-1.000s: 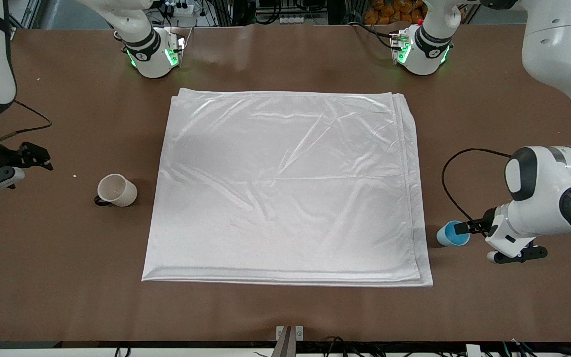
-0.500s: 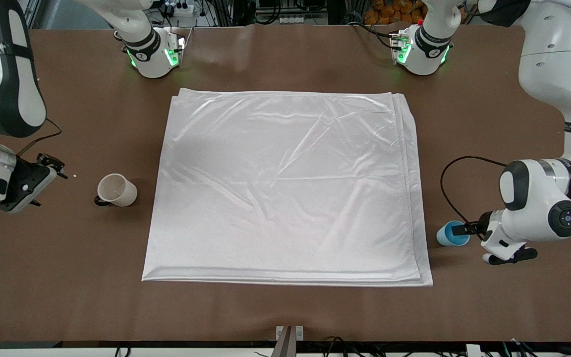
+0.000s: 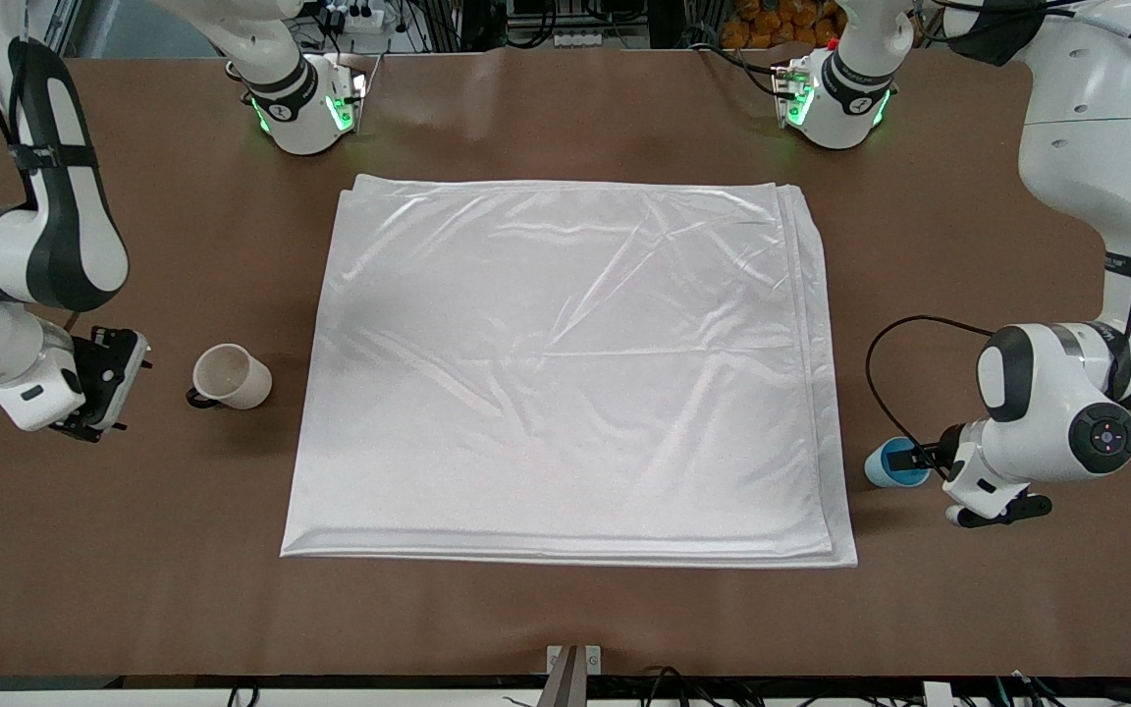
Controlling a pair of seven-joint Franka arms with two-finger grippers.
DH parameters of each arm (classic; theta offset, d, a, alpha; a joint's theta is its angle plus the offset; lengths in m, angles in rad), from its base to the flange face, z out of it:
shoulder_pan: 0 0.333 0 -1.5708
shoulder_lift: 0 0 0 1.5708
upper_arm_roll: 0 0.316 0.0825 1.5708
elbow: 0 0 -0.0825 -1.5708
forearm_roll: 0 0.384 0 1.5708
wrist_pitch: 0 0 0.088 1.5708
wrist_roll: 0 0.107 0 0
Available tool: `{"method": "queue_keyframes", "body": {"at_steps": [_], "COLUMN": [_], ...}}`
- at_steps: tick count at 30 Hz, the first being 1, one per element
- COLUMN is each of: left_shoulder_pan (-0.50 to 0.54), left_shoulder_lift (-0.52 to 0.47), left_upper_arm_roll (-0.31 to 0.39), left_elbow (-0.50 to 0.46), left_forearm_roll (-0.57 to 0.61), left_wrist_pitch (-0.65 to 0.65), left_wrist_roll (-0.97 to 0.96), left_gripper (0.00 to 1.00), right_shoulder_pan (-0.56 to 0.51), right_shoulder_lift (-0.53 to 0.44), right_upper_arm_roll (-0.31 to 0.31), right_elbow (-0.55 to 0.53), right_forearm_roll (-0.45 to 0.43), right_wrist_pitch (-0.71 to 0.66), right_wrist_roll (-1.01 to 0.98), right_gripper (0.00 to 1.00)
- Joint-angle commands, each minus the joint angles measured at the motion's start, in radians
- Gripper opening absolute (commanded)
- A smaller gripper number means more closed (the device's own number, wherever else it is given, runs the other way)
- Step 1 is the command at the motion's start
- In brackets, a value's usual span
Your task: Place blue cup into white mug on cloth
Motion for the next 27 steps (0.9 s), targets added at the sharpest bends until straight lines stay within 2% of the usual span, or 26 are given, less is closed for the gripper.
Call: {"method": "queue_keyframes", "body": {"at_steps": [1, 4, 10, 16, 22, 23, 27], "left_shoulder_pan": [0.001, -0.001, 0.001, -0.004, -0.015, -0.016, -0.016], "left_shoulder_lift": [0.020, 0.023, 0.030, 0.030, 0.027, 0.027, 0.023], "left_upper_arm_roll": [-0.002, -0.002, -0.002, -0.002, -0.001, -0.001, -0.001], "left_elbow": [0.009, 0.008, 0.006, 0.004, 0.003, 0.003, 0.004], "left_forearm_roll": [0.021, 0.021, 0.023, 0.023, 0.023, 0.023, 0.024], "left_wrist_pitch": [0.035, 0.042, 0.045, 0.045, 0.040, 0.038, 0.034], "left_wrist_roll": [-0.010, -0.010, -0.008, -0.008, -0.010, -0.010, -0.010], "left_gripper": [1.00, 0.99, 0.76, 0.46, 0.04, 0.00, 0.00], "right_shoulder_pan": [-0.002, -0.002, -0.002, 0.003, 0.006, 0.006, 0.006], "right_shoulder_lift": [0.034, 0.045, 0.063, 0.076, 0.088, 0.088, 0.097], "right_upper_arm_roll": [0.006, 0.006, 0.006, 0.007, 0.007, 0.007, 0.007], "right_elbow": [0.005, 0.007, 0.001, 0.001, 0.004, 0.005, -0.001], "right_forearm_roll": [-0.014, -0.014, -0.014, -0.014, -0.019, -0.022, -0.023], "right_wrist_pitch": [0.032, 0.042, 0.097, 0.111, 0.115, 0.121, 0.144], "right_wrist_roll": [-0.138, -0.193, -0.322, -0.414, -0.487, -0.503, -0.543], "right_gripper": [1.00, 1.00, 1.00, 1.00, 1.00, 1.00, 1.00]}}
